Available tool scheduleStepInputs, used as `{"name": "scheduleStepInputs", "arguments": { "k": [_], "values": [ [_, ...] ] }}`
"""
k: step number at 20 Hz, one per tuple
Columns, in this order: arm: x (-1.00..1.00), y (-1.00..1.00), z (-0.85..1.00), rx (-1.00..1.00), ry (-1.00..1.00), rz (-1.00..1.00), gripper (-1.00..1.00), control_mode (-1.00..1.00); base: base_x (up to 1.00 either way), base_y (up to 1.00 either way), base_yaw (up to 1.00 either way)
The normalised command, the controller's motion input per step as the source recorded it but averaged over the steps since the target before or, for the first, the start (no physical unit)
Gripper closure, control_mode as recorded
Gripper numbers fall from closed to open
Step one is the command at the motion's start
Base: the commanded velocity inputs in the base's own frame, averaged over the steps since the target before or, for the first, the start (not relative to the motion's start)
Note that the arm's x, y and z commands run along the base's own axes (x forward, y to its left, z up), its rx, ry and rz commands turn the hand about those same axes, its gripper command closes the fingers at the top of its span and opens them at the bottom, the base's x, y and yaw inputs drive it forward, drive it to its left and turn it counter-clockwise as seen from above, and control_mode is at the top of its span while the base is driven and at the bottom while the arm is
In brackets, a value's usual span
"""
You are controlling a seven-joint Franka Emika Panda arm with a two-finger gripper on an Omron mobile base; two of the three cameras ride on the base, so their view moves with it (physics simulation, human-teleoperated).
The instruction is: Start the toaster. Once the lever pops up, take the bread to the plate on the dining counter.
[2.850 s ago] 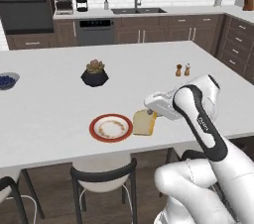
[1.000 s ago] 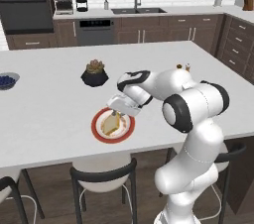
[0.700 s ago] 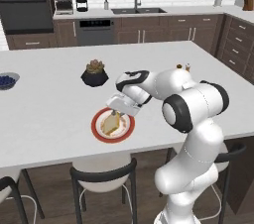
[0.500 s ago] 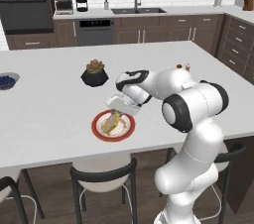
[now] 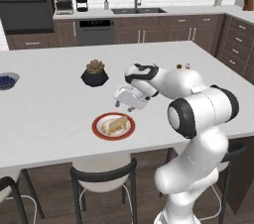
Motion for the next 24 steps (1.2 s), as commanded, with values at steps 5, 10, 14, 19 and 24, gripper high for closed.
{"name": "scheduleStepInputs", "arguments": {
  "k": [5,10,14,19,24],
  "values": [
    [-0.40,-0.33,0.88,0.00,-0.08,0.01,-1.00,-1.00,0.00,0.00,0.00],
    [-0.63,0.00,0.99,-0.07,-0.09,0.00,-1.00,-1.00,0.00,0.00,0.00],
    [-0.88,0.38,0.85,-0.23,-0.10,0.00,-1.00,-1.00,0.00,0.00,0.00],
    [-0.94,0.36,0.64,-0.33,-0.15,0.00,-1.00,-1.00,0.00,0.00,0.00],
    [-0.92,0.08,0.32,-0.28,-0.19,0.00,-1.00,-1.00,0.00,0.00,0.00]
  ]
}}
